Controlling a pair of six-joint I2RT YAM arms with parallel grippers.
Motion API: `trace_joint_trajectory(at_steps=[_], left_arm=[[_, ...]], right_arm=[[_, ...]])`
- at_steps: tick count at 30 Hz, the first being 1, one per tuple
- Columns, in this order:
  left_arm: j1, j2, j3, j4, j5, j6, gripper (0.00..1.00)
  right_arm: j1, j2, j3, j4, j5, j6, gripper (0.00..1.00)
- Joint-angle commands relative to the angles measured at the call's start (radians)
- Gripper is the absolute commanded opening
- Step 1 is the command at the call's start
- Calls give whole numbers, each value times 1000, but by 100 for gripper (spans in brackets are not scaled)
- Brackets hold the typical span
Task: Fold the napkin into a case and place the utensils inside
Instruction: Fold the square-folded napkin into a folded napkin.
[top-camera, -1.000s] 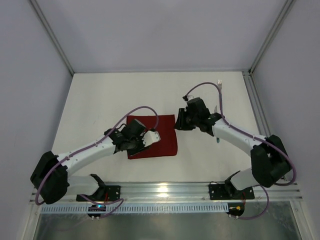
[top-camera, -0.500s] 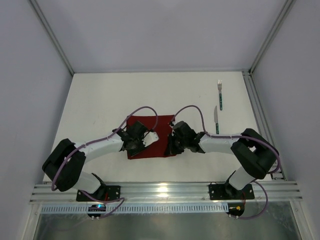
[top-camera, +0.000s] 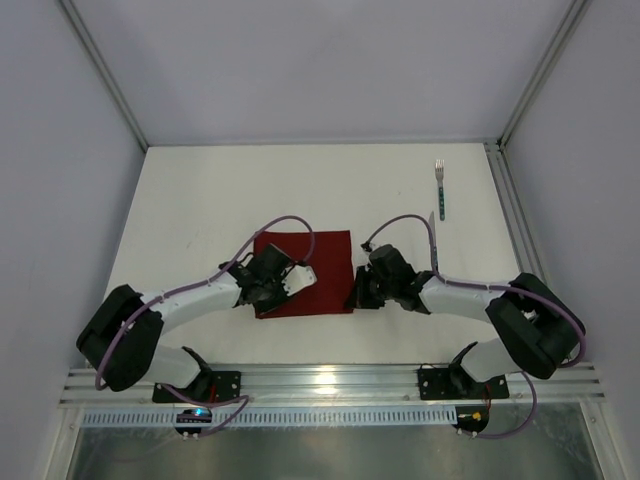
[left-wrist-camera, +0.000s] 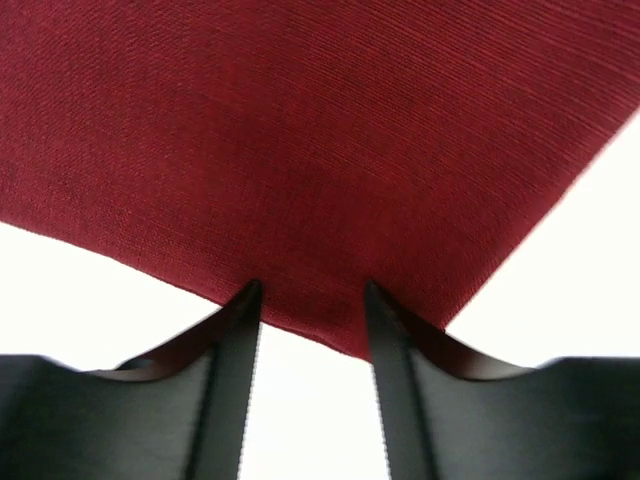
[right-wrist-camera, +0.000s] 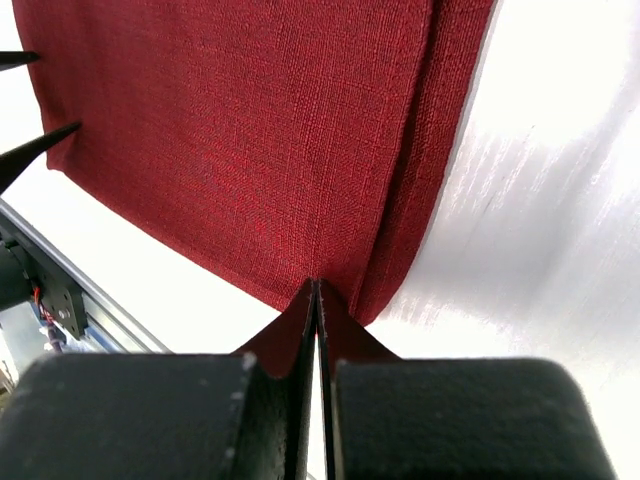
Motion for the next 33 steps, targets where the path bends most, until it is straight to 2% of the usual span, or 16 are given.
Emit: trace_joint_trajectory(at_steps=[1, 5, 7, 10, 16, 20, 29, 33], left_arm=[[5, -81, 27, -76, 105, 24, 50], [5, -150, 94, -152, 200, 62, 62], [2, -154, 108, -182, 203, 91, 67], [-14, -131, 96, -226, 165, 162, 68], [-104, -114, 9, -225, 50, 249, 70], [-116, -114, -31, -171, -8, 286, 70], [-118, -14, -79, -87, 39, 269, 69], [-118, 12, -87, -51, 53, 256, 64]], right_arm=[[2, -40, 60, -47, -9, -37, 4], [0, -88, 108, -95, -32, -69, 5], [0, -109, 146, -118, -38, -97, 8], [0, -154, 195, -167, -29, -124, 11], [0, -180, 255, -253, 11, -180, 13], [2, -179, 257, -256, 8, -184, 13], [0, -205, 245, -253, 9, -201, 13], [2, -234, 248, -264, 21, -217, 13]])
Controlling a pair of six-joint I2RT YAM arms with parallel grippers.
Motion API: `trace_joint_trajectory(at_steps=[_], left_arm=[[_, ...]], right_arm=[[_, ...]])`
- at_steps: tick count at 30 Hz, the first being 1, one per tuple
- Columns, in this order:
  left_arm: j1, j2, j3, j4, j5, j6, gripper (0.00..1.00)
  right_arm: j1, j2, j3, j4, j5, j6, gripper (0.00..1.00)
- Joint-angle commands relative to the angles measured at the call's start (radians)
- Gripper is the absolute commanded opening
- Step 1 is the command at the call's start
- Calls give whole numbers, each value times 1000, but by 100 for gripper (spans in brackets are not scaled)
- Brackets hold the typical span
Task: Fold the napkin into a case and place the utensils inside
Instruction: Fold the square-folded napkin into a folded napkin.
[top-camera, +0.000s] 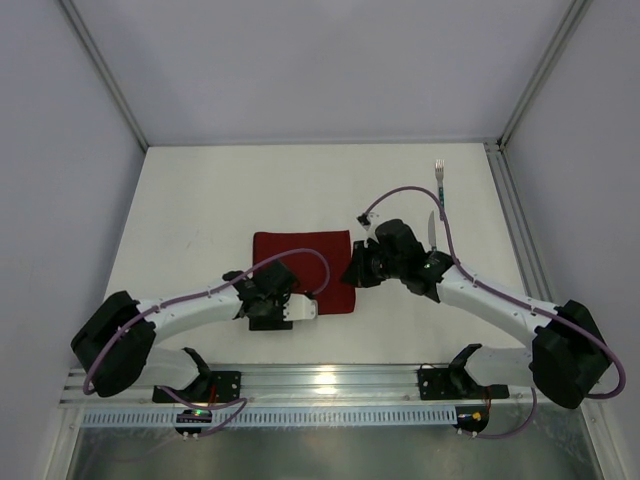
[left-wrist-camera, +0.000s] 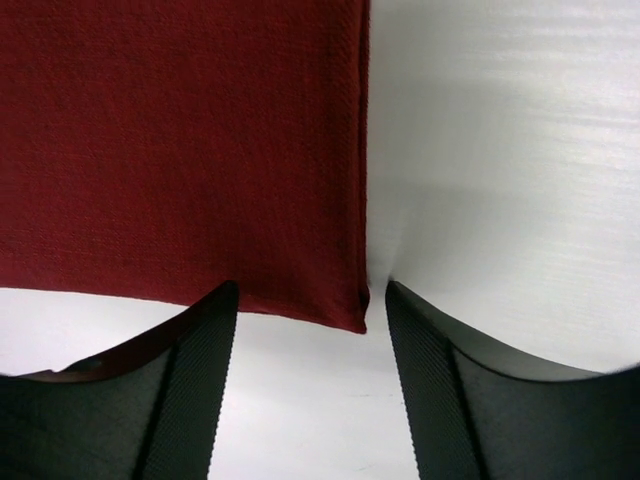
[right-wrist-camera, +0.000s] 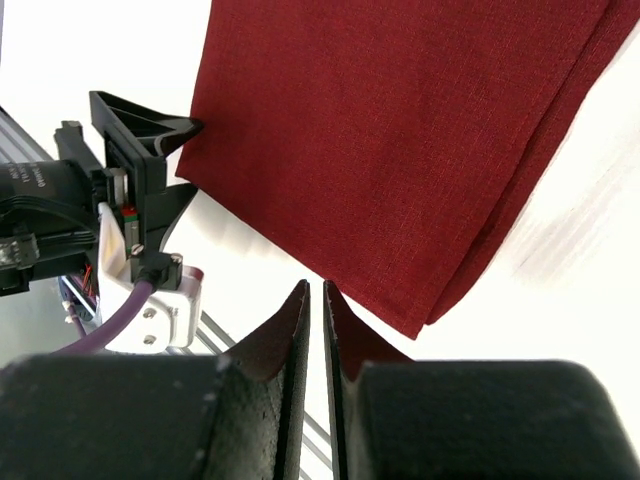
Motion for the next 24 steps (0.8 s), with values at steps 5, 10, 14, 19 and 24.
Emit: trace_joint_trajectory(at_steps=[5, 10, 14, 19, 24], left_arm=[[-2, 55, -57, 108, 98, -18, 43], [-2, 82, -80, 126, 83, -20, 26], [0, 66, -83, 145, 42, -55, 0], [38, -60, -23, 94, 125, -98, 0], [127, -114, 47, -6, 239, -105, 0]], right_arm=[[0, -86, 21, -10, 32, -51, 13], [-1, -104, 23, -25, 44, -65, 14], [0, -123, 35, -35, 41, -99, 15], [0, -205, 167, -90, 75, -231, 28], [25, -330, 154, 60, 144, -378, 49]])
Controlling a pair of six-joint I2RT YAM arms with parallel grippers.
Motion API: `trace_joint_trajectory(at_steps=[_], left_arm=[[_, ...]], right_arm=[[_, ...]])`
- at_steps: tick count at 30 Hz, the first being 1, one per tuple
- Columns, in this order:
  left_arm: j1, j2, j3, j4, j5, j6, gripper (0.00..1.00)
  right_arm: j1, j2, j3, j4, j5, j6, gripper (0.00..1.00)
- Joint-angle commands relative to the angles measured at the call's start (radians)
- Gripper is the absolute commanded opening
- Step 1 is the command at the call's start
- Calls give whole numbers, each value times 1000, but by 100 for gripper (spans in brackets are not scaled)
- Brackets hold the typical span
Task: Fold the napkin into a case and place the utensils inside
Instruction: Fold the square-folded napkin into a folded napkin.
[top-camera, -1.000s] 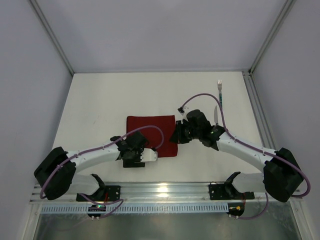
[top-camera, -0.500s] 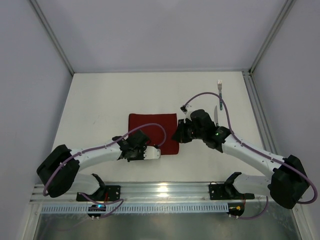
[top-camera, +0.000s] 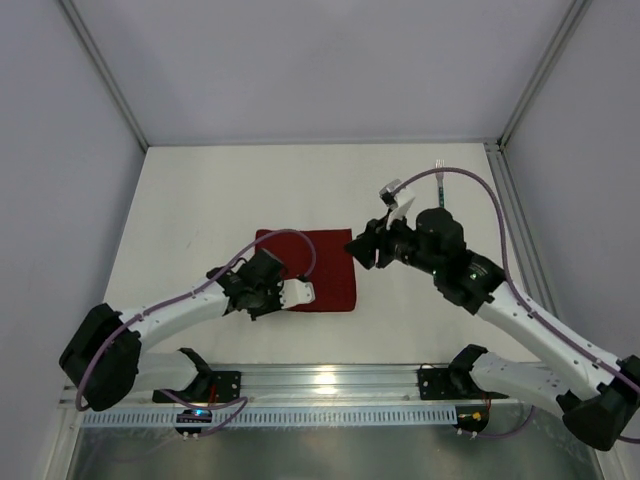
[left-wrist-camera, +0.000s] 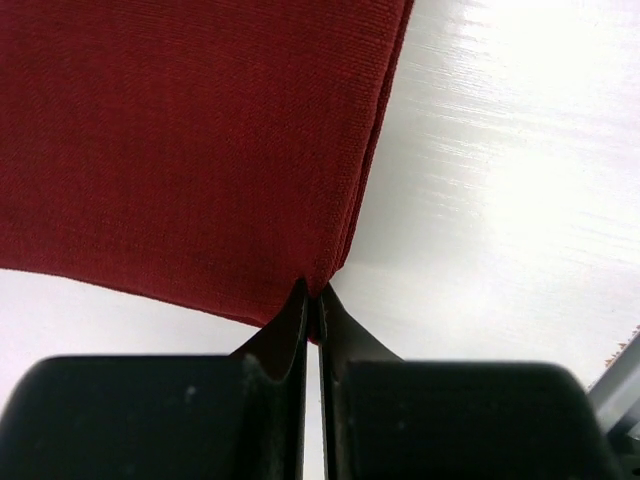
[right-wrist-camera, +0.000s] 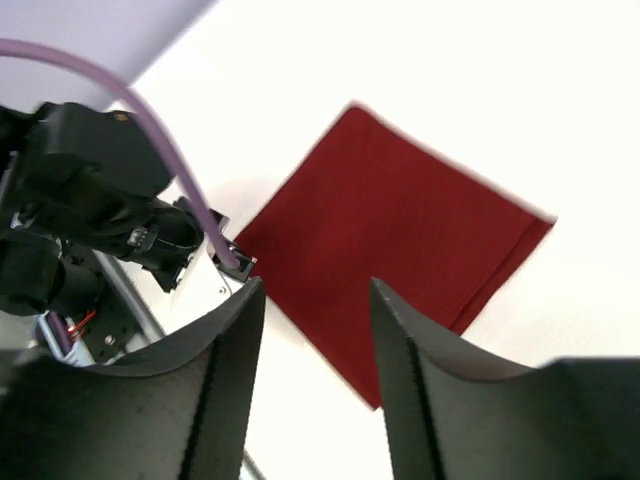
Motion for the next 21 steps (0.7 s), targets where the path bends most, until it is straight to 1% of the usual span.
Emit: trace_joint_trajectory(at_steps=[1, 3, 5, 7, 8, 9, 10, 11, 13, 14, 15, 17, 18, 21], left_arm=[[48, -42, 64, -89, 125, -23, 0], [77, -40, 81, -104, 141, -15, 0], [89, -33, 91, -141, 147, 11, 0], [105, -27, 113, -159, 149, 27, 0], [109, -22, 121, -169, 153, 38, 0], [114, -11, 136, -185, 155, 41, 0], [118, -7, 144, -192, 159, 43, 0], [120, -3, 150, -199, 170, 40, 0], [122, 1, 163, -221, 178, 41, 0], [122, 0, 165, -225, 181, 40, 0], [122, 0, 168, -236, 181, 40, 0], [120, 0, 170, -244, 181, 41, 0], [120, 3, 170, -250, 179, 46, 0], [120, 7, 167, -253, 175, 49, 0]], right_arm=[[25, -100, -10, 129, 69, -160, 52], [47, -111, -59, 165, 61, -180, 58], [144, -123, -105, 186, 55, -261, 61], [242, -123, -134, 191, 122, -356, 64], [344, -119, -169, 188, 162, -455, 64], [394, -102, -191, 191, 267, -504, 65], [437, -94, -214, 202, 306, -546, 67], [512, -85, -267, 244, 340, -613, 68], [561, -58, -320, 319, 429, -655, 72], [577, -44, -361, 352, 448, -669, 73], [594, -6, -378, 407, 456, -686, 74], [604, 45, -407, 464, 475, -694, 75], [617, 106, -415, 523, 488, -706, 75], [637, 200, -421, 629, 523, -724, 78]])
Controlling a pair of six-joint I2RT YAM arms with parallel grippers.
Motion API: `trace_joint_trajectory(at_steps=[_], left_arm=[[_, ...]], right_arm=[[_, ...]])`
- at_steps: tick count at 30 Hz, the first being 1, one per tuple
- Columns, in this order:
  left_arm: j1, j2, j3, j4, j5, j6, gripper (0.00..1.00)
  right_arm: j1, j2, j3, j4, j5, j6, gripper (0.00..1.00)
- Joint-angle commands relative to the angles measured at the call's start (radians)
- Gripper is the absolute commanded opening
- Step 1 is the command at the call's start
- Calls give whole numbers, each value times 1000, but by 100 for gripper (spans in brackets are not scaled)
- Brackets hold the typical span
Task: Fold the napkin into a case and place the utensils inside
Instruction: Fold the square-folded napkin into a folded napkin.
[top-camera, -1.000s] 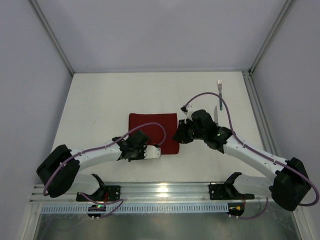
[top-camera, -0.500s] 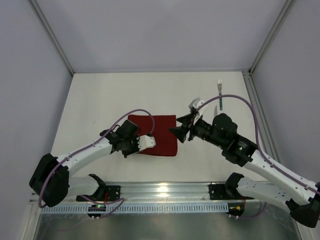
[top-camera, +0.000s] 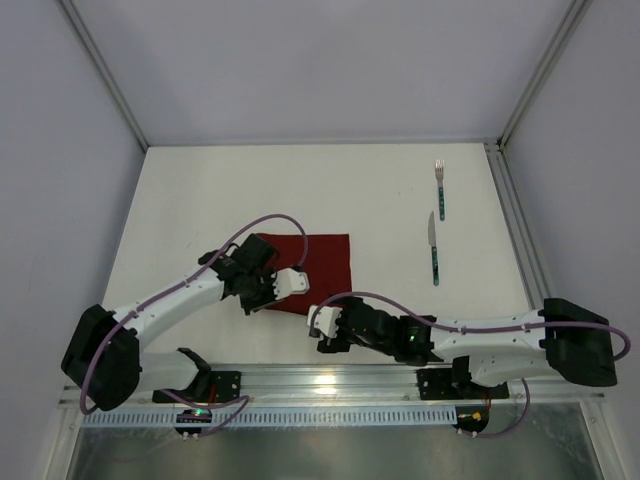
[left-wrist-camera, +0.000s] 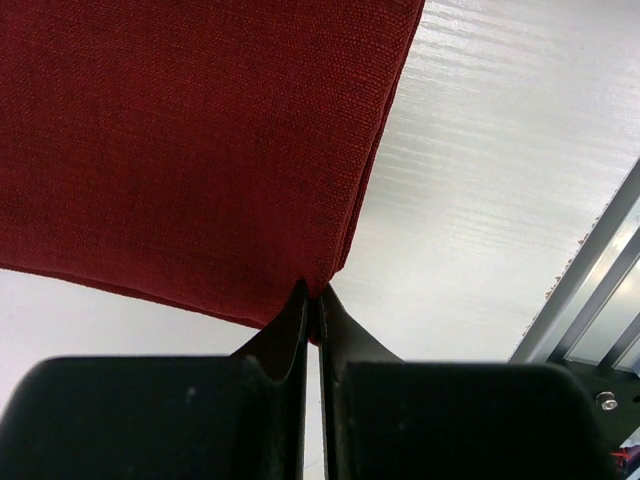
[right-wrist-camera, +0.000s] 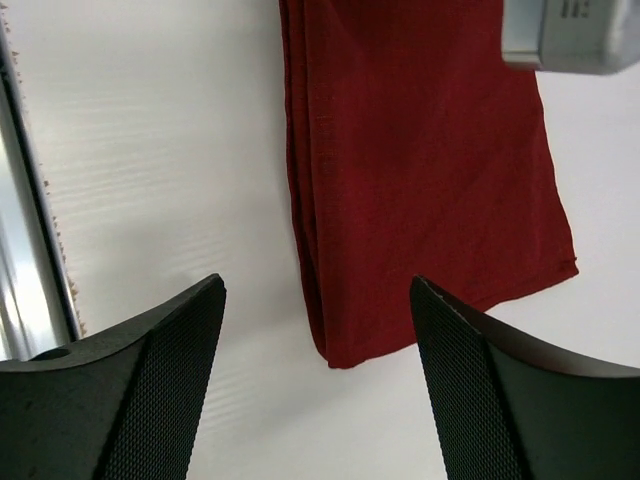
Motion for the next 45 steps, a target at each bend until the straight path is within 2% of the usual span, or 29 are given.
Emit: trace_joint_trajectory(at_steps=[1, 5, 11, 18, 24, 25, 27, 30, 32, 33, 35, 37, 40, 41, 42, 44, 45], left_arm=[[4, 9, 29, -36, 27, 17, 0], [4, 11, 38, -42, 37, 16, 0], [4, 11, 53, -56, 46, 13, 0], [13, 11, 70, -77, 75, 14, 0], [26, 12, 72, -92, 102, 25, 0], [29, 12, 73, -97, 109, 27, 0], [39, 17, 78, -106, 122, 31, 0], [55, 18, 76, -114, 142, 37, 0], [61, 20, 70, -118, 149, 40, 0], [65, 20, 69, -120, 149, 42, 0], [70, 23, 57, -115, 149, 45, 0], [78, 21, 47, -115, 152, 47, 0], [79, 21, 35, -137, 165, 56, 1], [79, 18, 34, -145, 172, 59, 4], [81, 9, 32, -158, 173, 60, 14], [82, -5, 32, -171, 182, 57, 25], [85, -18, 33, -192, 193, 59, 34]], right_arm=[[26, 107, 6, 252, 92, -69, 79], [29, 235, 16, 375, 71, -66, 80], [32, 393, 38, 453, 76, -61, 81], [34, 534, 79, 444, 147, -97, 80], [32, 589, 89, 450, 186, -106, 73], [32, 608, 95, 452, 197, -106, 70], [32, 632, 101, 458, 232, -112, 54], [29, 666, 99, 483, 267, -127, 37], [28, 662, 98, 480, 252, -126, 32], [28, 656, 99, 472, 243, -123, 26], [28, 625, 113, 417, 206, -101, 19], [26, 602, 151, 313, 172, -68, 6], [28, 557, 184, 199, 99, -35, 4], [23, 545, 188, 176, 71, -22, 4], [20, 524, 193, 150, 1, -11, 4], [0, 505, 225, 55, -76, 35, 4], [-4, 493, 237, 27, -114, 49, 4]])
